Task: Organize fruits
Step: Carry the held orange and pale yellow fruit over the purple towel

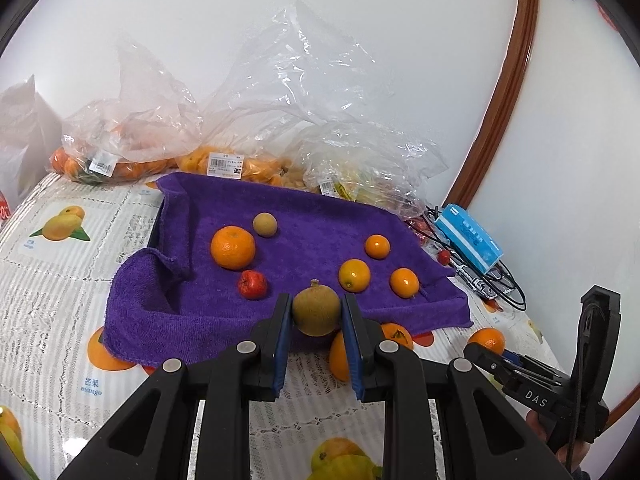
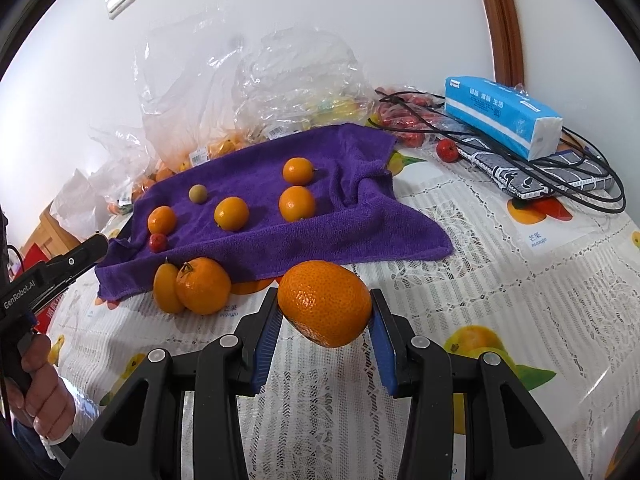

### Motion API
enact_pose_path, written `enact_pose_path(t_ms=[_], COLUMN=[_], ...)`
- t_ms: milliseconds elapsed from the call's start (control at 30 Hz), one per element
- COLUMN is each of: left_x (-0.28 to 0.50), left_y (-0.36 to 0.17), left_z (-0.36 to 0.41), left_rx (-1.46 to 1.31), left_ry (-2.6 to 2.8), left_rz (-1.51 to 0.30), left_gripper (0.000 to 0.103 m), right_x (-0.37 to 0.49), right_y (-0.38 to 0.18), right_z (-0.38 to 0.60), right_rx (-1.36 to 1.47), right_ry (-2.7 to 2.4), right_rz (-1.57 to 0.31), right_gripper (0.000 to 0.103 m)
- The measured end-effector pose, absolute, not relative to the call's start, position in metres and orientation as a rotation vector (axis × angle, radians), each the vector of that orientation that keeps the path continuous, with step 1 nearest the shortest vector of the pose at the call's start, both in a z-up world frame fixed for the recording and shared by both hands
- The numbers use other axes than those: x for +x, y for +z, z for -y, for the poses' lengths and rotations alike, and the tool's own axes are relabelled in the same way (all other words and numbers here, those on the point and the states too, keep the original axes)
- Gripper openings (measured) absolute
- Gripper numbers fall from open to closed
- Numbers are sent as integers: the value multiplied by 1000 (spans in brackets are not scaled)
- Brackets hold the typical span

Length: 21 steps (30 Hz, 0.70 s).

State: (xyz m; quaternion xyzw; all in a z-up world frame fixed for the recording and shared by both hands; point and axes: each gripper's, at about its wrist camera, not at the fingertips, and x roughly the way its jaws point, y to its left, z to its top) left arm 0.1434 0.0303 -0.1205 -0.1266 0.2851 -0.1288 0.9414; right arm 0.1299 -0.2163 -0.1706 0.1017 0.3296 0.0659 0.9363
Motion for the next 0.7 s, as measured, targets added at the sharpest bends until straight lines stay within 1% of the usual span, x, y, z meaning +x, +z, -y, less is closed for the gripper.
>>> enact_pose_path(t_ms=[167, 367, 700], left_x=[144, 139, 142], left_y=[-121, -115, -107], left_z=[-30, -26, -34], left_rx=[-251, -213, -231], left_ry=[-236, -222, -165], left_rz=[-578, -553, -561], left_gripper=[23, 23, 23], right_x=[126, 131, 137], right_y=[-167, -161, -126], right_z=[214, 211, 186], right_rx=[206, 281, 184], right_ry=[147, 193, 236], right_rz=[-641, -639, -577], right_gripper=[43, 43, 43])
